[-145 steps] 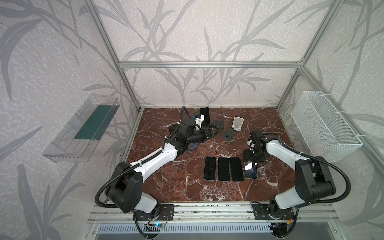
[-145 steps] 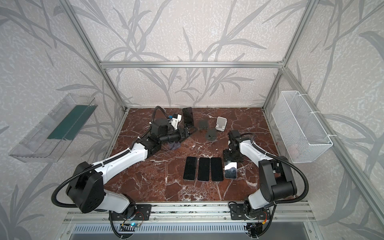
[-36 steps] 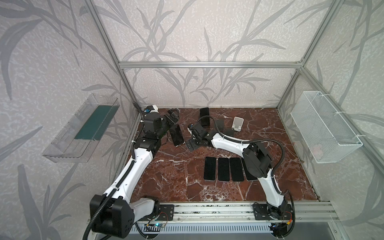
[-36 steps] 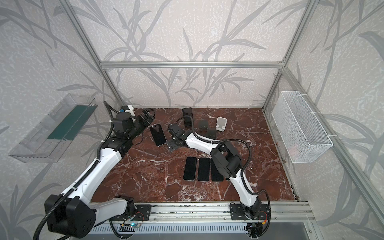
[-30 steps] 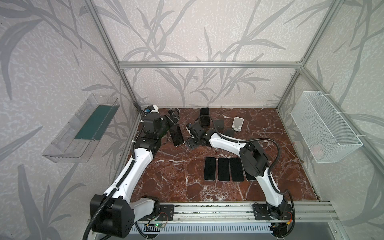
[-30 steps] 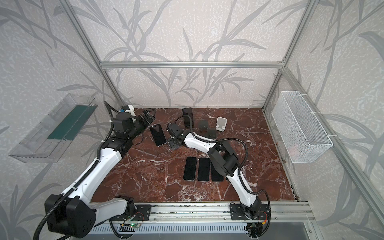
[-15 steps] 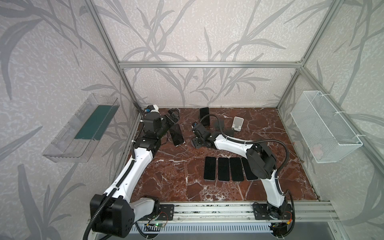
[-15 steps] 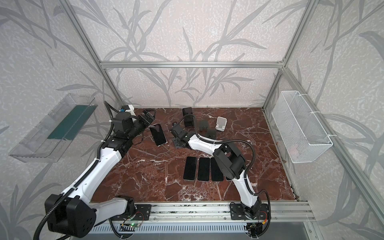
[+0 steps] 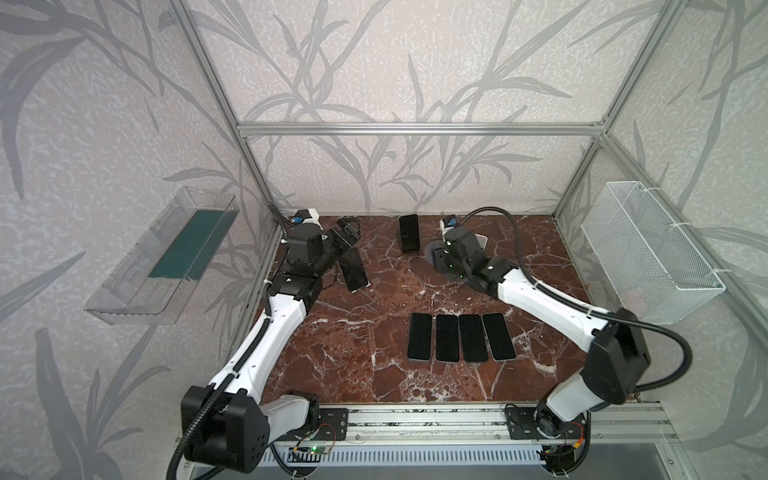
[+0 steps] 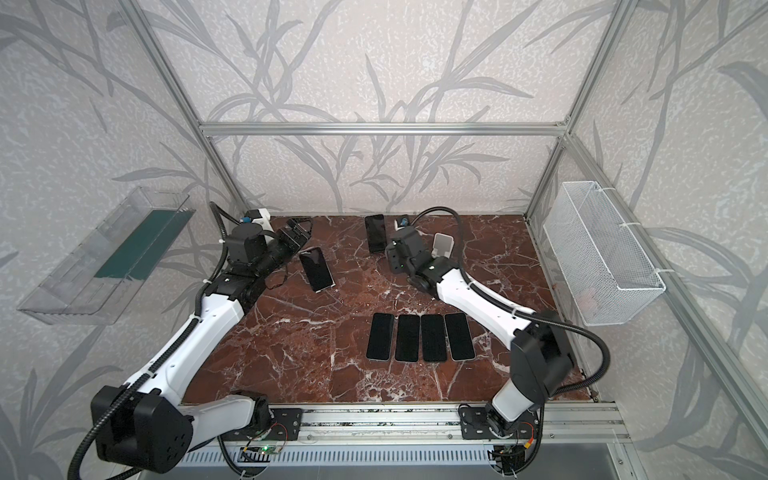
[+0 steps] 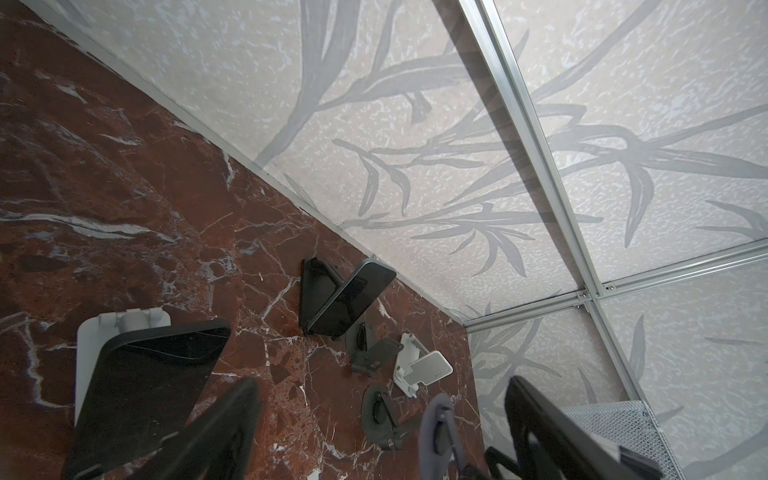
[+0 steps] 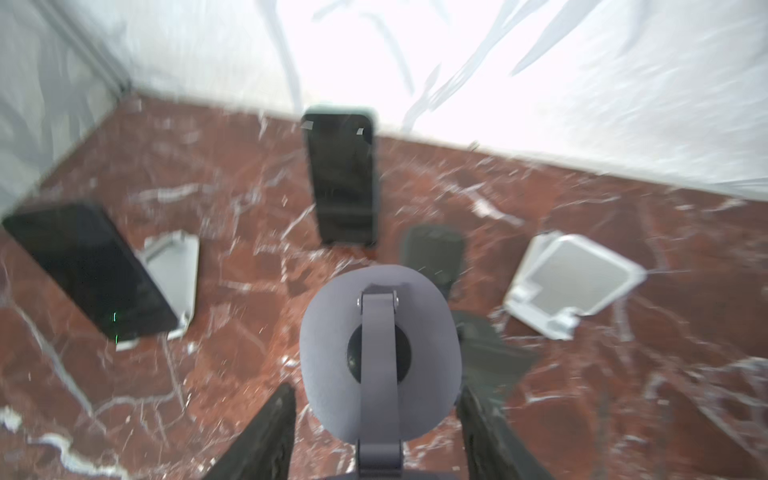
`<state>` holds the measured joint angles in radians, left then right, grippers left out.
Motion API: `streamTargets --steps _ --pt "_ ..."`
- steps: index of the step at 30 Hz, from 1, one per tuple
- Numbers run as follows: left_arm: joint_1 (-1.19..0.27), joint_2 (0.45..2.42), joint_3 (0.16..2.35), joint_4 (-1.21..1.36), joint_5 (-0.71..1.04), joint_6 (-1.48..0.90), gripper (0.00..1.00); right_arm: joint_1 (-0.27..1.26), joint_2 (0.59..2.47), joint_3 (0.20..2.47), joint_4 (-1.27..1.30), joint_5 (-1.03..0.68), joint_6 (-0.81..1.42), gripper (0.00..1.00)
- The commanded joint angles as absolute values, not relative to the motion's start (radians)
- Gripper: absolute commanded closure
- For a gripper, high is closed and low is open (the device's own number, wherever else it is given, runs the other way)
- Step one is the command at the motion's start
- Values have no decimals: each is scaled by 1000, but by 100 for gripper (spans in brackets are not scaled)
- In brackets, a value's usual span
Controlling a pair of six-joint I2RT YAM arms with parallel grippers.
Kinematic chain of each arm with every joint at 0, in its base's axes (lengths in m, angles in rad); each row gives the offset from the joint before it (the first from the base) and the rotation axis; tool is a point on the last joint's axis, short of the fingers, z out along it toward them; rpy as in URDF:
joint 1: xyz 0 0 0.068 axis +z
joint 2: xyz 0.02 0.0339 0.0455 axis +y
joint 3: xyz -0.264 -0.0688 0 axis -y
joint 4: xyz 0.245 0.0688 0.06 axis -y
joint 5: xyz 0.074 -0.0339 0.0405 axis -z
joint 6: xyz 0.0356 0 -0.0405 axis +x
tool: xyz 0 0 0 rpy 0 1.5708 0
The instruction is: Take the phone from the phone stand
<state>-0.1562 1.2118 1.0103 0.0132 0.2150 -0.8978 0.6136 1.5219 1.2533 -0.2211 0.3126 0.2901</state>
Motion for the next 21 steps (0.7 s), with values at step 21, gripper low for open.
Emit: streamTargets --steps 21 --pt "-189 1265 1012 30 241 -889 9 256 1644 997 -79 270 398 50"
